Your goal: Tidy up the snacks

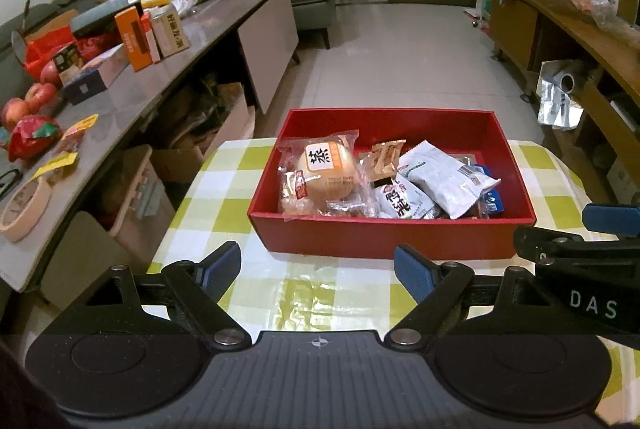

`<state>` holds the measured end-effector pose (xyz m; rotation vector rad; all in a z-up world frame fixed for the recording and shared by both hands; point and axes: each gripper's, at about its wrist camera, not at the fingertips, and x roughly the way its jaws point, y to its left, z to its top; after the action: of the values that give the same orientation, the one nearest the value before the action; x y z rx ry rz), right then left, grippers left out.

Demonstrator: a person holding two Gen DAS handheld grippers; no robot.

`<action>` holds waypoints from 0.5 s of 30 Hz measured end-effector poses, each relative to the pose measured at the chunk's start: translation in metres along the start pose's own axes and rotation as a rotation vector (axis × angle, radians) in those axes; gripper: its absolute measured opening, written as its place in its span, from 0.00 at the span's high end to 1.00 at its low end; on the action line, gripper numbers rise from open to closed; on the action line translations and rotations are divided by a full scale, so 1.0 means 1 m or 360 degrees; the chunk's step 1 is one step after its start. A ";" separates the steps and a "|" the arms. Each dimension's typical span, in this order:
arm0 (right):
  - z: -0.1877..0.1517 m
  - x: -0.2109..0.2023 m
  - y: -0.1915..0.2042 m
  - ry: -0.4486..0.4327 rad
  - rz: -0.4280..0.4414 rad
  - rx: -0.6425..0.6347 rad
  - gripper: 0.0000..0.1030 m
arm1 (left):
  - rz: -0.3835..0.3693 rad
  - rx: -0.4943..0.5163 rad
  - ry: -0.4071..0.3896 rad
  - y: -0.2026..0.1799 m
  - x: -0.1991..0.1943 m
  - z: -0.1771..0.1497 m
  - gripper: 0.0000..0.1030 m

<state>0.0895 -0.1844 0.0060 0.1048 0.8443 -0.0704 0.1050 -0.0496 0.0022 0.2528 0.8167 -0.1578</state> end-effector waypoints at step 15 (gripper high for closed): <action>-0.031 -0.027 0.012 0.0023 -0.0015 -0.0020 0.33 | 0.0014 0.0031 0.0005 0.004 -0.025 -0.031 0.14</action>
<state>0.0499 -0.1679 0.0062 0.0898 0.8595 -0.0732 0.0672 -0.0357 0.0012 0.2749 0.8175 -0.1568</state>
